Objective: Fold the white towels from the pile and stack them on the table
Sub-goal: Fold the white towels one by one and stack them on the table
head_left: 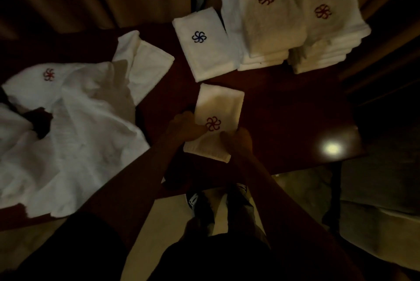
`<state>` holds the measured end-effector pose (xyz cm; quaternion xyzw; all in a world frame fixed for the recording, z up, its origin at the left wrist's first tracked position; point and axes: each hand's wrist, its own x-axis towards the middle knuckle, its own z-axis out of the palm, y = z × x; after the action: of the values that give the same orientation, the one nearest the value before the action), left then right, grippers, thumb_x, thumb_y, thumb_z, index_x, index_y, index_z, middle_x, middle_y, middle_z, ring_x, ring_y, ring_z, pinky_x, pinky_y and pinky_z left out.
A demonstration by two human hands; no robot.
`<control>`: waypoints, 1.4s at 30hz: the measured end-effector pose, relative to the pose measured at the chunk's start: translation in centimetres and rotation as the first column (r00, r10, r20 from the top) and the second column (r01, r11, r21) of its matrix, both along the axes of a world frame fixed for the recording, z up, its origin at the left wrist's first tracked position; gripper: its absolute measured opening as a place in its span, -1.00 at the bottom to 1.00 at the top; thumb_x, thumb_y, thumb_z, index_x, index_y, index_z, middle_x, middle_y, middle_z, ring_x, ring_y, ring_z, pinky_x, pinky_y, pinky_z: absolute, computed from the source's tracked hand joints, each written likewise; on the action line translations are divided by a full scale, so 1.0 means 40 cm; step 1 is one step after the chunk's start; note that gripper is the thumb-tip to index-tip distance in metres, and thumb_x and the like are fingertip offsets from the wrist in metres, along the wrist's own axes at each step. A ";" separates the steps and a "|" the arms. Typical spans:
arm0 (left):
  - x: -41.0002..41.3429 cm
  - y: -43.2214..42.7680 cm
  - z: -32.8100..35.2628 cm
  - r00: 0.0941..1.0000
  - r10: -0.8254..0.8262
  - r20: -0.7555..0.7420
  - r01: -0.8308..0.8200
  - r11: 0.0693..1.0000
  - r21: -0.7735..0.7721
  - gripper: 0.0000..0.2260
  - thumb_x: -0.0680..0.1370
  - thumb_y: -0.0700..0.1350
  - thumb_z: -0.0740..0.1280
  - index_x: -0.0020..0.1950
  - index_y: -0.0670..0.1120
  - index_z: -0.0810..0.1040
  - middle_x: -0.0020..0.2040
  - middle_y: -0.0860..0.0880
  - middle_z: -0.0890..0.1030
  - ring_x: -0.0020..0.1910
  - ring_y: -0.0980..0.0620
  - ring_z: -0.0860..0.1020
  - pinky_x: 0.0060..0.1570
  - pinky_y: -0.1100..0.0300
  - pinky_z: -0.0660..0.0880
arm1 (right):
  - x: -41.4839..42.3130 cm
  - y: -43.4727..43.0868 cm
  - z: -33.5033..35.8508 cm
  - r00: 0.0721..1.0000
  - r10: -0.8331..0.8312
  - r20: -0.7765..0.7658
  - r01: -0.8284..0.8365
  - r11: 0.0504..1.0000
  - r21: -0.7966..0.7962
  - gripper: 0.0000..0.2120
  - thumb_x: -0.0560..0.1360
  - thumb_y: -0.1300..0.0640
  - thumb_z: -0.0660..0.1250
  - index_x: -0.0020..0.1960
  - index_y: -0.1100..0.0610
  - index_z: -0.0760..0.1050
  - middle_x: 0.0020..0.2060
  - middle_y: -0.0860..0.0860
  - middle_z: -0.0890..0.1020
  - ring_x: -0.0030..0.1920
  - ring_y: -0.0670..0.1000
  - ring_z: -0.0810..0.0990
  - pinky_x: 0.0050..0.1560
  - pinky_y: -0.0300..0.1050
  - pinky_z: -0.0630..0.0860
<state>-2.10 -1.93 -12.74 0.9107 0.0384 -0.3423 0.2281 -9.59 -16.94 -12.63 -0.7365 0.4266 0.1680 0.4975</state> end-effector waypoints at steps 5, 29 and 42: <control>-0.030 0.011 -0.021 0.994 0.112 -0.020 -0.113 0.990 -0.088 -0.22 0.42 0.19 0.50 0.49 -0.19 0.35 0.42 -0.21 0.44 0.36 -0.19 0.45 0.20 0.04 0.46 | -0.014 -0.016 -0.011 0.998 -0.034 0.045 0.031 0.996 0.078 -0.50 0.42 0.15 0.48 0.32 0.25 0.49 0.17 0.18 0.62 0.13 0.20 0.62 0.06 0.15 0.63; 0.123 0.045 0.198 0.798 0.461 0.388 -0.113 0.747 -0.655 -0.27 0.46 -0.10 0.55 0.56 0.04 0.29 0.40 0.21 0.38 0.37 0.23 0.38 0.29 0.40 0.37 | 0.227 0.009 0.246 0.728 0.203 0.655 -0.168 0.979 -0.117 -0.41 0.51 0.31 0.41 0.47 -0.02 0.40 0.39 -0.13 0.44 0.27 -0.33 0.39 0.19 -0.44 0.46; 0.391 -0.024 0.153 0.771 0.573 0.279 -0.301 0.713 -0.633 -0.34 0.49 -0.02 0.51 0.53 0.06 0.30 0.41 0.00 0.47 0.31 0.09 0.46 0.17 0.39 0.46 | 0.576 -0.036 0.201 0.752 0.521 0.403 -0.330 0.828 -0.454 -0.48 0.55 0.15 0.37 0.47 -0.09 0.37 0.49 -0.08 0.37 0.50 -0.02 0.28 0.44 -0.15 0.13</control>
<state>13.54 -2.91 -6.63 0.8204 0.1042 -0.0483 0.5602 13.44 -18.40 -4.60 -0.9095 0.1197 -0.0022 0.3982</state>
